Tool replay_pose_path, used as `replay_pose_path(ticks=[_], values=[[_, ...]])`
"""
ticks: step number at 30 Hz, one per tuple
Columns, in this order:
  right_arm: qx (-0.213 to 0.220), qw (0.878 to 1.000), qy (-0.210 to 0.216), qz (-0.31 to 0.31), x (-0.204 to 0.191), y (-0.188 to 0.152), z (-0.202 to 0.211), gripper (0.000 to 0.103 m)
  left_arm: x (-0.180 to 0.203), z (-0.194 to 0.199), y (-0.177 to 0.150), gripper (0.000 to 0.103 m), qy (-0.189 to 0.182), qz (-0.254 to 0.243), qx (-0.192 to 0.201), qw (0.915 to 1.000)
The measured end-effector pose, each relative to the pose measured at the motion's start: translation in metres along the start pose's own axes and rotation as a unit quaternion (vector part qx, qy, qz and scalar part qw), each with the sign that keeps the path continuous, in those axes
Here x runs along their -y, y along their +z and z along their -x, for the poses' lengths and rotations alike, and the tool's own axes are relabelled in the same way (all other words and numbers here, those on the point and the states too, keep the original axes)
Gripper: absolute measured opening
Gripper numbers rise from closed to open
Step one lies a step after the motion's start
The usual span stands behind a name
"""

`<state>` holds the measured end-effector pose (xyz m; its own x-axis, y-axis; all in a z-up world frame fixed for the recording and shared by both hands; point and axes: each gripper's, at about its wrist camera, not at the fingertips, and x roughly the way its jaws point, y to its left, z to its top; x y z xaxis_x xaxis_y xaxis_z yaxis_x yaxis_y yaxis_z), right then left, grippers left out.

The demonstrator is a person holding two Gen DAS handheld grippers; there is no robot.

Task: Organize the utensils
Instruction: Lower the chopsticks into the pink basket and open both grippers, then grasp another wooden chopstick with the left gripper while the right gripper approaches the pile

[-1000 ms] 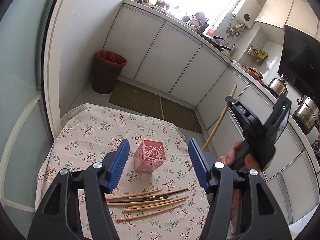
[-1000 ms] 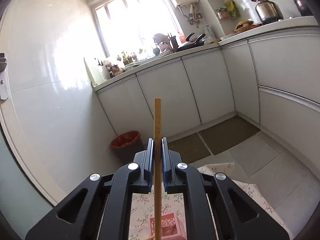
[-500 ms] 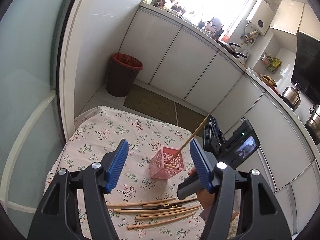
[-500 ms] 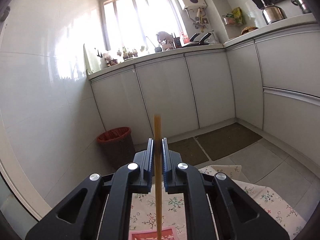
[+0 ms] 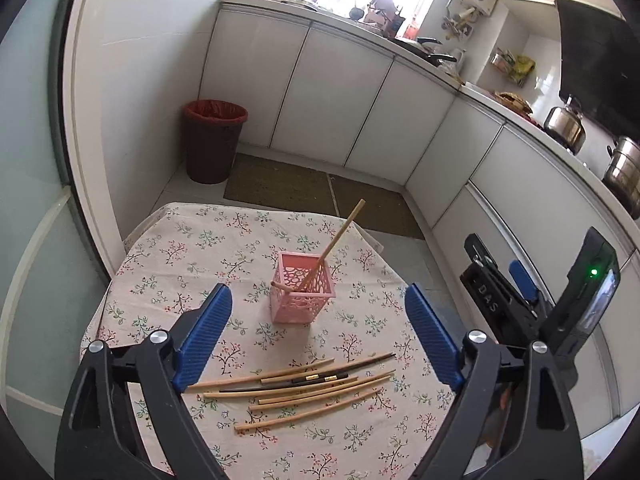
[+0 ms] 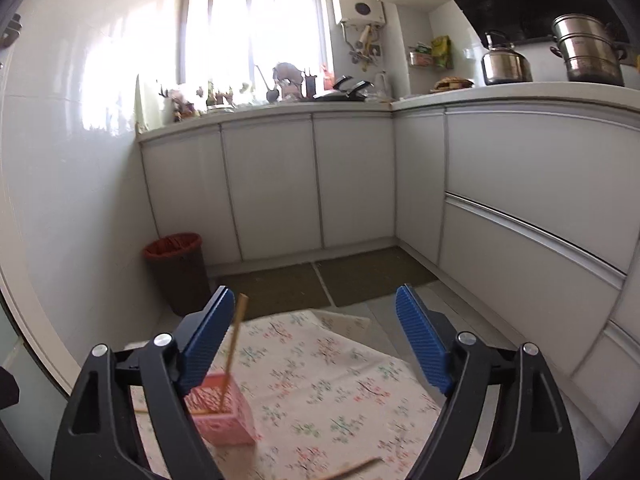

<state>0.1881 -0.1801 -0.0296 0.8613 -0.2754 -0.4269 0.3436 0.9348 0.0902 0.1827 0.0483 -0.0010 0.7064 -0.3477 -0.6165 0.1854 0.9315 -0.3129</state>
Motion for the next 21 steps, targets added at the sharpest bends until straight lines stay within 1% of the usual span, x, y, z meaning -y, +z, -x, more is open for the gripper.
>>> replay_pose_path(ticks=[1, 3, 5, 10, 13, 15, 18, 19, 21], values=[[-0.014, 1.0, -0.011, -0.002, 0.009, -0.003, 0.005, 0.089, 0.005, -0.002, -0.004, 0.091, 0.002, -0.006, -0.002, 1.0], [-0.043, 0.999, -0.021, -0.008, 0.026, -0.009, 0.013, 0.093, 0.014, -0.008, -0.014, 0.094, 0.008, -0.015, -0.009, 0.9998], [-0.069, 0.997, -0.032, -0.017, 0.043, -0.018, 0.021, 0.097, 0.022, -0.014, -0.023, 0.095, 0.007, -0.022, -0.021, 0.9995], [-0.143, 0.988, -0.049, -0.016, 0.073, -0.047, 0.033, 0.097, 0.037, -0.029, -0.045, 0.096, -0.001, -0.052, -0.065, 0.9966], [-0.19, 0.98, -0.04, -0.04, 0.094, -0.067, 0.041, 0.097, 0.05, -0.04, -0.055, 0.096, -0.01, -0.074, -0.096, 0.9925], [-0.219, 0.972, -0.037, -0.071, 0.114, -0.082, 0.047, 0.097, 0.059, -0.048, -0.062, 0.096, -0.016, -0.095, -0.121, 0.988], [-0.266, 0.954, -0.046, -0.13, 0.148, -0.113, 0.052, 0.097, 0.078, -0.065, -0.072, 0.096, -0.02, -0.139, -0.162, 0.9768], [-0.28, 0.948, -0.051, -0.143, 0.158, -0.125, 0.054, 0.097, 0.084, -0.072, -0.075, 0.096, -0.021, -0.154, -0.174, 0.9725], [-0.308, 0.937, -0.068, -0.149, 0.172, -0.148, 0.053, 0.097, 0.096, -0.089, -0.081, 0.096, -0.021, -0.187, -0.209, 0.9596]])
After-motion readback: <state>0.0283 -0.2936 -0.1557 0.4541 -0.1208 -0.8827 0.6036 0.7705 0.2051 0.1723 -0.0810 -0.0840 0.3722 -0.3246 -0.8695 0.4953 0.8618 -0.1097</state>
